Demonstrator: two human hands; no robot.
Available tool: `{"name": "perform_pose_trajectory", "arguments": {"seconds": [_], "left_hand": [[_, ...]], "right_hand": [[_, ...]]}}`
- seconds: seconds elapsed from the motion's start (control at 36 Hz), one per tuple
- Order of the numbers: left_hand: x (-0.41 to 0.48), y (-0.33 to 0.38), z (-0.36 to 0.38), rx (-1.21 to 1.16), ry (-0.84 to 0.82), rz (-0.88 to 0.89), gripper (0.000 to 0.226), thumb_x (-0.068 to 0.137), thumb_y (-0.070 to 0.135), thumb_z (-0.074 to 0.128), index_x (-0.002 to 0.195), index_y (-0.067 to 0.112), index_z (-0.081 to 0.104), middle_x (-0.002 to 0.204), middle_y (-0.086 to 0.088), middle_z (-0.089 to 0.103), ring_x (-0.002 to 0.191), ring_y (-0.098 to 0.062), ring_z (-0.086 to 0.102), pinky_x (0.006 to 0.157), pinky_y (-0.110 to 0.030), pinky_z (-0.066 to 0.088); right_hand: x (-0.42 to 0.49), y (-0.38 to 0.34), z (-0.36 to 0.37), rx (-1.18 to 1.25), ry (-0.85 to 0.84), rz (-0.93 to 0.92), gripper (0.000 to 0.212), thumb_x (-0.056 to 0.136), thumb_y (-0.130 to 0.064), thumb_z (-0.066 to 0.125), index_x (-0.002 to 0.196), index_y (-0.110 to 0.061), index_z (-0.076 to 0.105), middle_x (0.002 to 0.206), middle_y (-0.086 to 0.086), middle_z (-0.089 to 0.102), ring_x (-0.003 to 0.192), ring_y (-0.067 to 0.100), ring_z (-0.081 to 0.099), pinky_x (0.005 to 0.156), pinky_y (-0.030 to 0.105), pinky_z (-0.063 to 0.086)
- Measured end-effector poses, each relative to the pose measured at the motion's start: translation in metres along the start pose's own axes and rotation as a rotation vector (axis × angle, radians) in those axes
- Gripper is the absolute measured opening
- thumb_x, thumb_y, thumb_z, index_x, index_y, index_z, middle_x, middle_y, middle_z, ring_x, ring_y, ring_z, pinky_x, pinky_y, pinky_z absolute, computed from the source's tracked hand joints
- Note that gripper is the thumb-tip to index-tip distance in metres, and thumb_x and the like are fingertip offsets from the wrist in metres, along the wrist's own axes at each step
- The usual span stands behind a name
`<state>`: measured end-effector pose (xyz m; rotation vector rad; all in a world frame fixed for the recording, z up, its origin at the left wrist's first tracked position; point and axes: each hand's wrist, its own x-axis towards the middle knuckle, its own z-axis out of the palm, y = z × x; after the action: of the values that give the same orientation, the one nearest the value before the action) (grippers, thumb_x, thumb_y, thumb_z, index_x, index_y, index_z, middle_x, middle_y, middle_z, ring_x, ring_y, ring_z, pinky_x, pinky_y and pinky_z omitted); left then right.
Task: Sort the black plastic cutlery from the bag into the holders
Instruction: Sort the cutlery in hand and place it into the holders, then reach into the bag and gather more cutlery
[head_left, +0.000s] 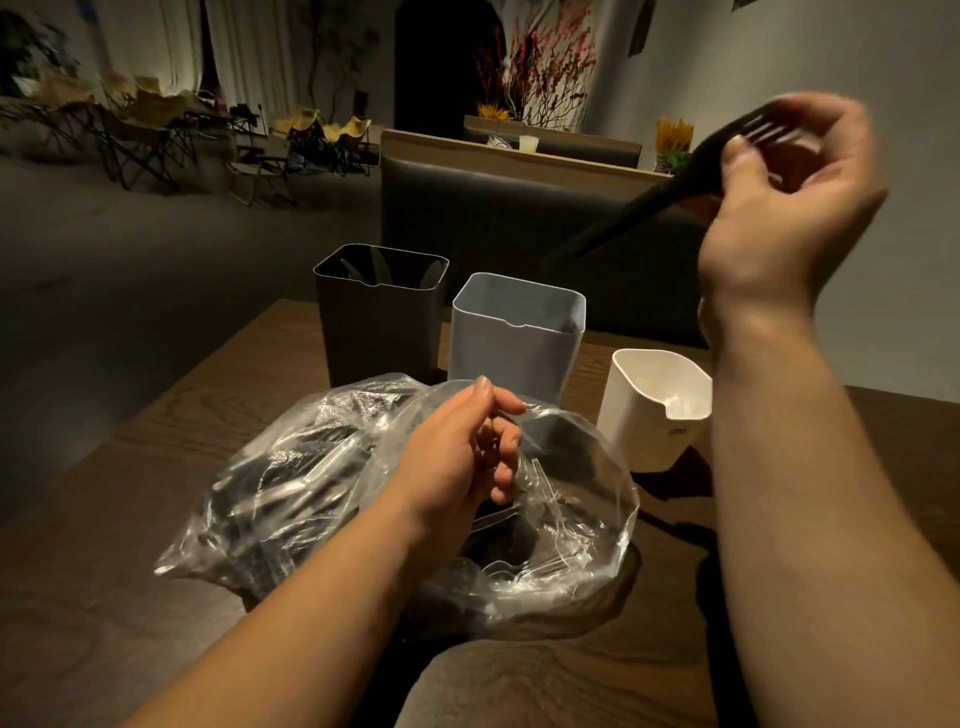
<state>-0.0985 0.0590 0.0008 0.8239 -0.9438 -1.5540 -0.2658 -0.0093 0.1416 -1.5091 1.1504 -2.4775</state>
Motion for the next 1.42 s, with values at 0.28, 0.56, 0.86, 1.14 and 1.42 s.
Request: {"name": "perform_pose_trajectory", "arguments": {"seconds": [0.28, 0.56, 0.86, 1.14, 1.42], "left_hand": [[-0.001, 0.002, 0.001, 0.012, 0.007, 0.036, 0.034, 0.108, 0.024, 0.033, 0.088, 0.010, 0.058, 0.062, -0.003, 0.047, 0.052, -0.014, 0.037, 0.048, -0.025, 0.029], [-0.005, 0.007, 0.001, 0.352, 0.017, 0.114, 0.024, 0.104, 0.015, 0.048, 0.085, 0.013, 0.062, 0.061, 0.000, 0.056, 0.058, -0.015, 0.056, 0.055, -0.027, 0.047], [-0.004, 0.023, -0.016, 1.534, -0.113, 0.409, 0.027, 0.085, 0.002, 0.056, 0.095, 0.025, 0.064, 0.098, -0.001, 0.070, 0.095, -0.024, 0.062, 0.074, -0.032, 0.043], [-0.032, 0.010, -0.022, 2.074, -0.168, 0.509, 0.047, 0.089, 0.062, 0.048, 0.118, 0.026, 0.054, 0.122, 0.003, 0.058, 0.118, -0.023, 0.042, 0.099, -0.038, 0.034], [-0.040, -0.014, -0.010, 2.113, -0.041, 0.369, 0.043, 0.092, 0.050, 0.054, 0.121, 0.018, 0.050, 0.122, -0.004, 0.048, 0.116, -0.027, 0.046, 0.089, -0.039, 0.036]], "right_hand": [[-0.042, 0.049, 0.007, -0.554, -0.630, -0.035, 0.017, 0.095, -0.021, 0.063, 0.111, -0.024, 0.063, 0.108, -0.004, 0.066, 0.104, 0.017, 0.062, 0.083, 0.028, 0.054], [-0.060, 0.046, -0.006, -0.775, -0.745, 0.115, 0.032, 0.100, -0.042, 0.052, 0.126, -0.027, 0.064, 0.129, 0.000, 0.061, 0.127, 0.024, 0.042, 0.102, 0.045, 0.043], [-0.118, 0.006, -0.058, -0.425, -1.227, 0.322, 0.014, 0.089, -0.005, 0.064, 0.084, -0.017, 0.070, 0.072, -0.008, 0.068, 0.068, 0.006, 0.064, 0.070, 0.028, 0.055], [-0.144, 0.023, -0.073, -0.928, -1.361, 0.291, 0.056, 0.074, -0.043, 0.083, 0.120, -0.023, 0.057, 0.111, -0.005, 0.063, 0.102, 0.017, 0.061, 0.088, 0.035, 0.052], [-0.146, 0.026, -0.075, -0.947, -1.226, 0.222, 0.014, 0.089, -0.013, 0.058, 0.094, -0.027, 0.054, 0.088, -0.006, 0.057, 0.083, 0.022, 0.055, 0.070, 0.031, 0.042]]}}
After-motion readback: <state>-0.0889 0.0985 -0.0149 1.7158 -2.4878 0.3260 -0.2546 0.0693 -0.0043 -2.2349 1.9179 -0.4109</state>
